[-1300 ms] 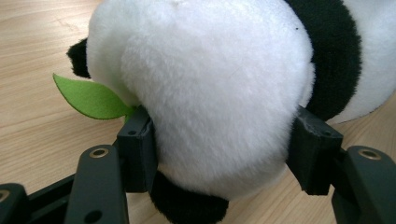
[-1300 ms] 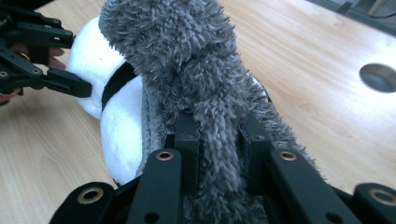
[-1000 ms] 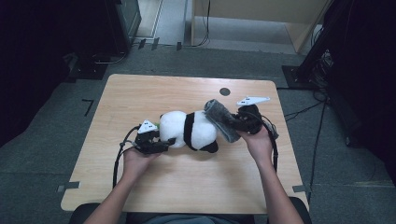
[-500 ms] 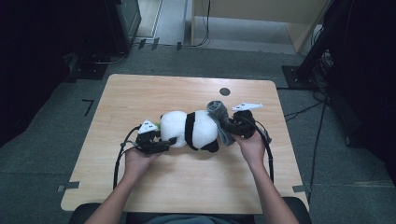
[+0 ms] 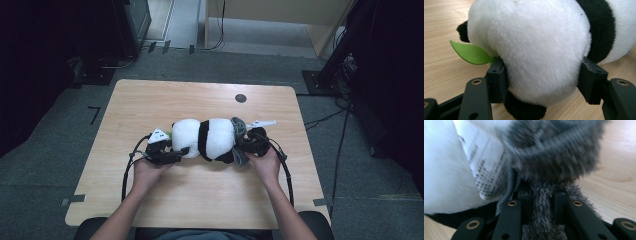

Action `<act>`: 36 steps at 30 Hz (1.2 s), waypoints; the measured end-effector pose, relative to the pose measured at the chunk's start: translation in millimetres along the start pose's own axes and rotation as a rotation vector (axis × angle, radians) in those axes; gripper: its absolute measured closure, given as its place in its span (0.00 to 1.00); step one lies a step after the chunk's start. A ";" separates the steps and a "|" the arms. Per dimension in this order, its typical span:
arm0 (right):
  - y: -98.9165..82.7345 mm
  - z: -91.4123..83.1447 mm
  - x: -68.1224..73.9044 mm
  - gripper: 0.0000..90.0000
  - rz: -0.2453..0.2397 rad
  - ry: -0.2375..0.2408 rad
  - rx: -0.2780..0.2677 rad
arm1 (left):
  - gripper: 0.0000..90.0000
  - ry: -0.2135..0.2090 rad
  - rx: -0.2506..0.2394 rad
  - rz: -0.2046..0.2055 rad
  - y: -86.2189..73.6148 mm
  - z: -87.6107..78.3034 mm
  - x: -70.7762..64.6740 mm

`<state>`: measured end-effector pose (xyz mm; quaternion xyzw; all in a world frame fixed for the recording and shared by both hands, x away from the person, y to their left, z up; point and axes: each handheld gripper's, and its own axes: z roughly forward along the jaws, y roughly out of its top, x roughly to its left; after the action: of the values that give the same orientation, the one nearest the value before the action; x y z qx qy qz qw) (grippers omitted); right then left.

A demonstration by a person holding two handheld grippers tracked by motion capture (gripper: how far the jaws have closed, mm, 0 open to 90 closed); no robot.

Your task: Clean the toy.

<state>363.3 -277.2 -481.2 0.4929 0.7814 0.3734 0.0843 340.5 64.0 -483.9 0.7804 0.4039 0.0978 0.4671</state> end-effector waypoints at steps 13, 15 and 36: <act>-2.1 3.2 -11.6 0.83 0.005 0.003 0.051 | 0.38 -0.010 0.011 -0.016 3.8 0.1 1.4; -1.2 -2.3 -15.9 0.83 0.019 -0.004 0.040 | 0.38 -0.011 0.012 -0.015 3.9 0.1 1.6; 40.5 -63.8 -0.9 0.83 -0.049 0.018 -0.150 | 0.38 0.018 0.006 0.003 2.0 1.2 -9.2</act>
<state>360.5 -300.4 -409.3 0.4624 0.7640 0.4330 0.1229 336.2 56.1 -480.9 0.7815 0.4072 0.1042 0.4610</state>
